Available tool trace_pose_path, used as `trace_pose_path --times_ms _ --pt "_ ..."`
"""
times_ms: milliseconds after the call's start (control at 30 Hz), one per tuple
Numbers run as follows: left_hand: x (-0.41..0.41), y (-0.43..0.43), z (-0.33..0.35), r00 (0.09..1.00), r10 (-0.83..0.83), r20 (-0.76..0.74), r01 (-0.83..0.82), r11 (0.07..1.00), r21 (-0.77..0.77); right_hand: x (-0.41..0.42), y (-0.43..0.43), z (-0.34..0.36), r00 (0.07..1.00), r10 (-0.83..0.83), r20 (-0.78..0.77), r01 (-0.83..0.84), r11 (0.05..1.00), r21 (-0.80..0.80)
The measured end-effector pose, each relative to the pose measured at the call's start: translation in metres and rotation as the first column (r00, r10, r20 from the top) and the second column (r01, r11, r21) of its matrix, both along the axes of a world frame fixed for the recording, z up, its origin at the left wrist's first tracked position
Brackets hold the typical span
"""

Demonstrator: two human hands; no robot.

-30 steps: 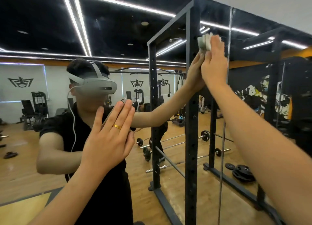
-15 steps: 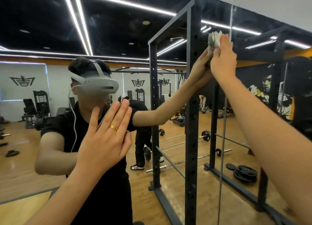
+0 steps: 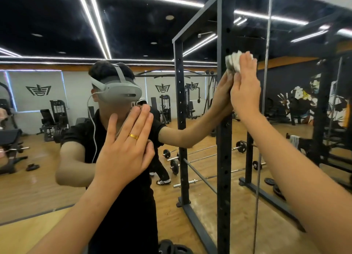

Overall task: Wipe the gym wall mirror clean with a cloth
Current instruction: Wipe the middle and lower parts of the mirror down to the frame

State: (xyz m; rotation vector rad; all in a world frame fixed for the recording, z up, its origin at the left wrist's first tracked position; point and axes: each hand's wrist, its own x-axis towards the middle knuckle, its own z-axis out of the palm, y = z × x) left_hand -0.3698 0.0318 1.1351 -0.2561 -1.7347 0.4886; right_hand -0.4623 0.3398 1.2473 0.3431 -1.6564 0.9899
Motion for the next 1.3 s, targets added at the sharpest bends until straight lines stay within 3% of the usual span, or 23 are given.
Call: trace_pose_path --times_ms 133,400,567,667,733,900,1033,1167,1300 --pt "-0.001 0.0 0.002 1.0 -0.011 -0.01 0.011 1.0 -0.003 0.004 -0.013 0.034 0.999 0.03 -0.028 -0.033 0.994 -0.105" --pt "-0.003 0.001 0.002 1.0 0.001 0.003 -0.001 1.0 -0.008 0.035 -0.056 -0.125 0.999 -0.023 -0.037 0.033 0.95 0.311" --pt "0.009 0.002 0.007 0.99 -0.119 0.073 0.119 0.993 0.015 0.031 -0.043 -0.048 0.998 0.009 0.062 -0.017 0.992 0.129" --pt "0.034 -0.011 0.001 0.975 -0.212 0.063 0.208 0.976 0.065 0.029 -0.042 -0.005 0.998 0.06 0.011 -0.061 0.998 0.036" --pt "0.052 -0.033 -0.015 0.984 -0.18 0.009 0.178 0.979 0.1 0.027 -0.049 -0.022 0.999 0.035 0.001 -0.035 0.998 0.043" --pt "0.064 -0.101 -0.056 1.0 0.009 0.015 -0.011 0.991 0.13 0.028 -0.054 -0.154 1.0 0.008 -0.007 -0.006 0.973 0.232" --pt "0.059 -0.111 -0.069 0.998 0.057 -0.009 -0.056 0.994 0.097 0.019 -0.027 -0.138 0.996 -0.081 -0.029 0.087 0.926 0.369" --pt "0.06 -0.113 -0.067 1.0 0.023 -0.016 -0.021 0.996 0.091 0.007 0.005 -0.082 0.998 -0.049 0.044 0.037 0.971 0.236" --pt "0.058 -0.11 -0.07 1.0 0.013 -0.008 -0.012 0.994 0.107 -0.005 0.015 -0.115 0.998 -0.052 0.028 0.049 0.994 0.098"
